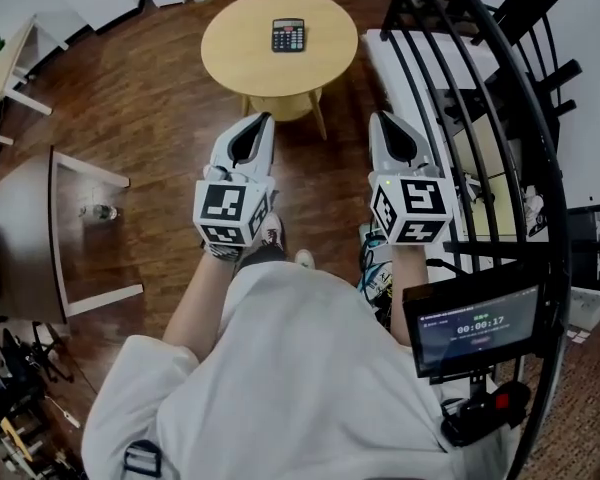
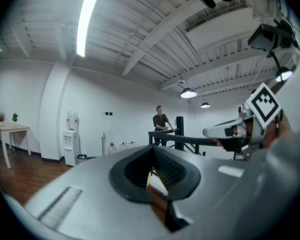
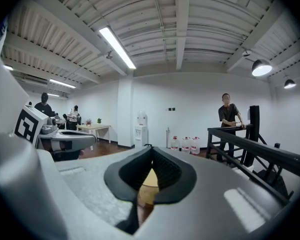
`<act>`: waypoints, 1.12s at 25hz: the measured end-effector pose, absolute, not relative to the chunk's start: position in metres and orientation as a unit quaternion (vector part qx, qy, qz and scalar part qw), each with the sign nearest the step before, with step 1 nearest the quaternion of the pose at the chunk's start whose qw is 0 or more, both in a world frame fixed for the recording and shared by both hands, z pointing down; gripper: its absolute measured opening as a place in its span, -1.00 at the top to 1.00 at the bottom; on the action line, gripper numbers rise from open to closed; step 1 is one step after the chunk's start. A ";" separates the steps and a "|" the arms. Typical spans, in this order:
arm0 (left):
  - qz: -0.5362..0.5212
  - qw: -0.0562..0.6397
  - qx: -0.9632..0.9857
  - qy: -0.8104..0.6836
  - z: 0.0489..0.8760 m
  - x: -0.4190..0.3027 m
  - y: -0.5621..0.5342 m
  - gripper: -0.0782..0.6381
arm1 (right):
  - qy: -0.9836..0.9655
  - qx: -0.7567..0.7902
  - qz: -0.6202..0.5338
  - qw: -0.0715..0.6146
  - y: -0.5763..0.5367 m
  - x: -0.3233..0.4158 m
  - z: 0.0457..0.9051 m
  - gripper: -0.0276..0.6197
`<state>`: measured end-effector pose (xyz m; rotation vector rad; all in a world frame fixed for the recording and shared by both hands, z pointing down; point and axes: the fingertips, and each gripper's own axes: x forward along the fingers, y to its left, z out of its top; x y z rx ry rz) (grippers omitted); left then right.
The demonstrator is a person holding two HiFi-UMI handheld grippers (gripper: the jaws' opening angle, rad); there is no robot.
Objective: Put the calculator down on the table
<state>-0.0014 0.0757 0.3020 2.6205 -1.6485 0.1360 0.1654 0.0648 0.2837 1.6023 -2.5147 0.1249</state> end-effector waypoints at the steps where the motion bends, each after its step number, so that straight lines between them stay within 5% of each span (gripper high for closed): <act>1: 0.044 0.021 0.845 -0.533 0.303 -0.003 0.078 0.77 | -0.841 0.534 0.042 0.077 0.066 0.163 0.284 0.90; 28: 0.041 -0.009 0.858 -0.512 0.292 -0.023 0.044 0.76 | -0.852 0.519 -0.004 0.067 0.040 0.112 0.266 0.91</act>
